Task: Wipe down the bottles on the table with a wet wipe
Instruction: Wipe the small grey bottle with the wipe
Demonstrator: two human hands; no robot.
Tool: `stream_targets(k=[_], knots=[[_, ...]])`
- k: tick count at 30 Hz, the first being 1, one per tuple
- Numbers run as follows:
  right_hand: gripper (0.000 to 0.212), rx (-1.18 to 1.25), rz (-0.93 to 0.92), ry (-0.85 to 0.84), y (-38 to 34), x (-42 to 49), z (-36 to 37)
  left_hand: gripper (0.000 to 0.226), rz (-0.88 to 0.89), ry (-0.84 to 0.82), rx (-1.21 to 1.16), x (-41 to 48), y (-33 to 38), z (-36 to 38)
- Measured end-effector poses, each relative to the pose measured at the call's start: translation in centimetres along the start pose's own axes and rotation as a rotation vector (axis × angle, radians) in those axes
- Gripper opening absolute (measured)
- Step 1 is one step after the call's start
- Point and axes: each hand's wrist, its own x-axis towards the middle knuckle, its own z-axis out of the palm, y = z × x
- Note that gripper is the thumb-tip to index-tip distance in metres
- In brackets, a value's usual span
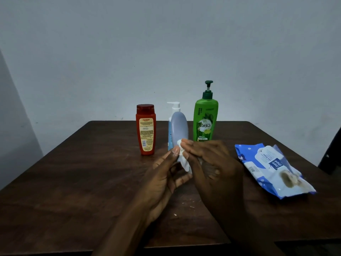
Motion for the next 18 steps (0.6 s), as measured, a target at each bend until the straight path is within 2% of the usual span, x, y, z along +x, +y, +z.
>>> stream_targets(k=[8,12,18], knots=[[0.025,0.206,0.201,0.036,1.1,2.2,0.9,0.042,0.06,-0.042,0.073,0.1,0.4,0.0],[0.025,0.353,0.328,0.061,1.9,3.3,1.3,0.041,0.091,-0.038,0.109,0.2,0.6,0.1],[0.029,0.372,0.343,0.005,1.5,1.4,1.1,0.036,0.161,-0.003,0.056,0.5,0.8,0.0]])
